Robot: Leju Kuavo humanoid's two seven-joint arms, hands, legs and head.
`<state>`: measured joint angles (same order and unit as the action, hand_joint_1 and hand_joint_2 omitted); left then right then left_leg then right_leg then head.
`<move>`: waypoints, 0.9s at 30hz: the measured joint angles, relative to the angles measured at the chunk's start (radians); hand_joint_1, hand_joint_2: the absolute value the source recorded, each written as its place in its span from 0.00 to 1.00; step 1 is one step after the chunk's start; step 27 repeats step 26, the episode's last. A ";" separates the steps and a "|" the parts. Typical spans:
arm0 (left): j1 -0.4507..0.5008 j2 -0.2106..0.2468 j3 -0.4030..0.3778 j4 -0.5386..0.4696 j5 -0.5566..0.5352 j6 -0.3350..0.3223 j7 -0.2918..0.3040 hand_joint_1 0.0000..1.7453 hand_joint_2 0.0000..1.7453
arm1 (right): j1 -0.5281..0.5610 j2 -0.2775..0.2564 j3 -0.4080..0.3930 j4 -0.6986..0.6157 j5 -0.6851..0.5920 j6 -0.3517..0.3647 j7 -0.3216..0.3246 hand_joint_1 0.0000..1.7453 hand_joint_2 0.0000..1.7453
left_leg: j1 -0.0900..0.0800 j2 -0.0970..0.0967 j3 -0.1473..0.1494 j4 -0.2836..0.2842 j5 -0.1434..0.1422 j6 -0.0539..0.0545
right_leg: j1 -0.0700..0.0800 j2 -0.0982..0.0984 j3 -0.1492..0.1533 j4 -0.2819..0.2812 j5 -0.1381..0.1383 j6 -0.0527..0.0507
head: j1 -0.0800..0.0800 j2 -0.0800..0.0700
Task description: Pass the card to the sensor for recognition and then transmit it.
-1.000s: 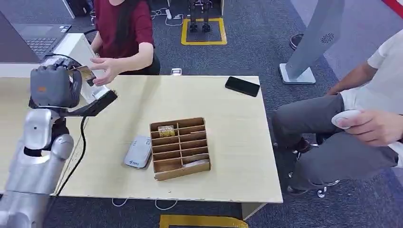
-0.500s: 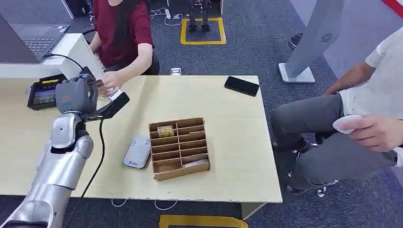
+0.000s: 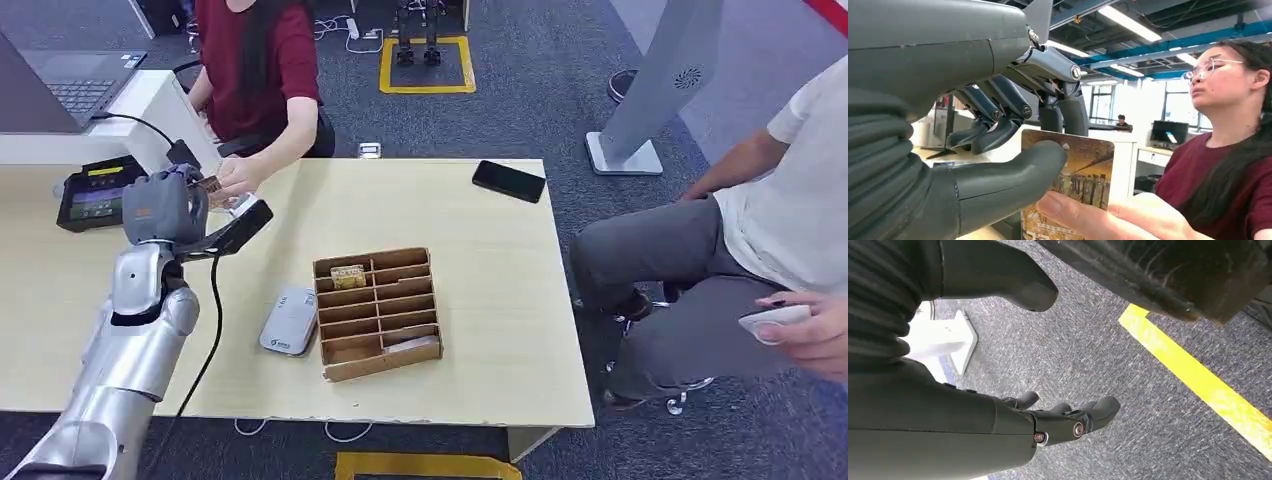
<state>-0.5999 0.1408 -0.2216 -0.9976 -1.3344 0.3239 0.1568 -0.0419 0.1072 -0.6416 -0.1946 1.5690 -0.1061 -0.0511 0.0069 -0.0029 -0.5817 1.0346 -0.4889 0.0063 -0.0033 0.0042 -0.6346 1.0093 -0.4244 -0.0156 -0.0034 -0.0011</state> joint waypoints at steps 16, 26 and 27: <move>0.000 -0.005 0.001 0.001 0.000 0.000 0.000 0.00 1.00 | 0.000 0.000 0.004 0.000 0.000 0.000 0.000 0.00 1.00 | 0.000 0.000 0.000 0.000 0.000 0.000 | 0.000 0.000 0.000 0.000 0.000 0.000 | 0.000 0.000; 0.009 0.003 0.029 0.001 0.009 0.050 -0.021 0.00 1.00 | 0.001 0.000 0.008 0.000 0.000 -0.001 -0.001 0.00 1.00 | 0.000 0.000 -0.001 0.000 0.000 0.000 | 0.000 0.000 0.000 0.000 0.000 0.000 | 0.000 0.000; 0.009 0.003 0.029 0.001 0.009 0.050 -0.021 0.00 1.00 | 0.001 0.000 0.008 0.000 0.000 -0.001 -0.001 0.00 1.00 | 0.000 0.000 -0.001 0.000 0.000 0.000 | 0.000 0.000 0.000 0.000 0.000 0.000 | 0.000 0.000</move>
